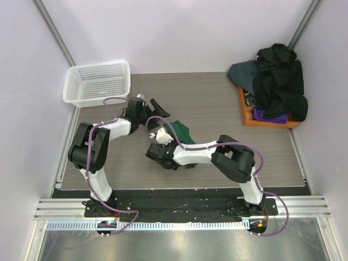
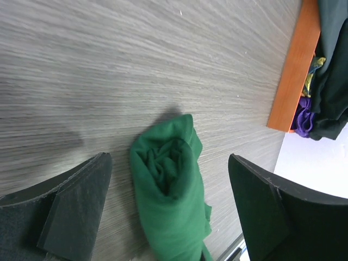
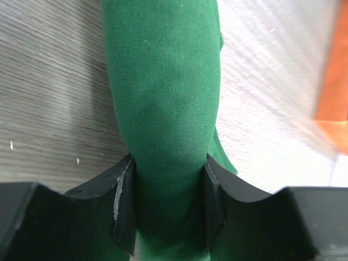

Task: Roll the t-shirts
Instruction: Roll the T-shirt to the center of the board.

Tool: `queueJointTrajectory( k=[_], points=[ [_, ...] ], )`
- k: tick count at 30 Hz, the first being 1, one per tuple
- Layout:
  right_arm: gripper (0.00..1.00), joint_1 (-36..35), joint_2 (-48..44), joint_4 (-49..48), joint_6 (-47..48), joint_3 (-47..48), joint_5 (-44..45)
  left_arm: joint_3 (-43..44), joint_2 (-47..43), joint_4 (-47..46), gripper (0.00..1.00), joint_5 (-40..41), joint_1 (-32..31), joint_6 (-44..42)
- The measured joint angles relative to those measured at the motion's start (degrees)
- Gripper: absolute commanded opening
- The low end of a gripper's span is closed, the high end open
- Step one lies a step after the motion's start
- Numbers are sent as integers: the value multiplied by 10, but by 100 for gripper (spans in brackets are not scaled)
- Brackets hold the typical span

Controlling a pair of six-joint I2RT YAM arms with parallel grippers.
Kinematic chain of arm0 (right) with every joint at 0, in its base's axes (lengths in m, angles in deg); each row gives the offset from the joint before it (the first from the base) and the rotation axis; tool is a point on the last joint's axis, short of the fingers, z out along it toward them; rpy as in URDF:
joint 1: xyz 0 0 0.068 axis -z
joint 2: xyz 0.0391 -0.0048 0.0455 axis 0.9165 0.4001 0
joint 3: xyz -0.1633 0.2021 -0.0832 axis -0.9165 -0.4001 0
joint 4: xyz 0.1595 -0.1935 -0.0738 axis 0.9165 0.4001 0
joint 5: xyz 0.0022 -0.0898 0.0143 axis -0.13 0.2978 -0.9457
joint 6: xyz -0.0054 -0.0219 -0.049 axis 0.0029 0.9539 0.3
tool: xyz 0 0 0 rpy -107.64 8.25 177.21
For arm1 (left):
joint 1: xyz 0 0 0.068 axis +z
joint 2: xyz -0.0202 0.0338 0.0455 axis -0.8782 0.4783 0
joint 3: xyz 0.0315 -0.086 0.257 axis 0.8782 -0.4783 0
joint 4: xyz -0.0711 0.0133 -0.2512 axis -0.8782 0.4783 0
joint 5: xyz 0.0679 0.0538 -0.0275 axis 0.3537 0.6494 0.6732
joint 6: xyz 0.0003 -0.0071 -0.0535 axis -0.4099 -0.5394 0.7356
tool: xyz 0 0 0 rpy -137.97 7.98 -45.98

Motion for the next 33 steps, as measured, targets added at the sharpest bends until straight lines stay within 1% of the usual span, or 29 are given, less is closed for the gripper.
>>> queueJointTrajectory(
  k=[2, 5, 9, 12, 16, 20, 21, 25, 33],
  points=[
    [39, 12, -28, -22, 0, -24, -33, 0, -5, 3, 94, 0, 5, -5],
    [39, 40, -81, -67, -1, -70, -110, 0, -12, 2, 94, -2, 12, -8],
    [39, 98, -152, -133, -8, -134, -242, -3, -14, 1, 94, -11, 19, -8],
    [39, 141, -188, -178, -14, -172, -336, -8, -14, 1, 94, -19, 19, -8],
    [39, 195, -214, -243, -20, -212, -466, -14, -14, -8, 94, -37, 19, -8],
    [39, 237, -218, -310, -27, -243, -587, -25, -12, -23, 94, -59, 19, -9],
    [37, 243, -218, -320, -28, -248, -608, -27, -10, -26, 94, -65, 19, -9],
    [37, 258, -212, -344, -28, -256, -677, -33, 3, -35, 95, -88, 19, -11],
    [37, 258, -207, -344, -21, -253, -708, -52, 7, -41, 94, -104, 22, -21]
  ],
)
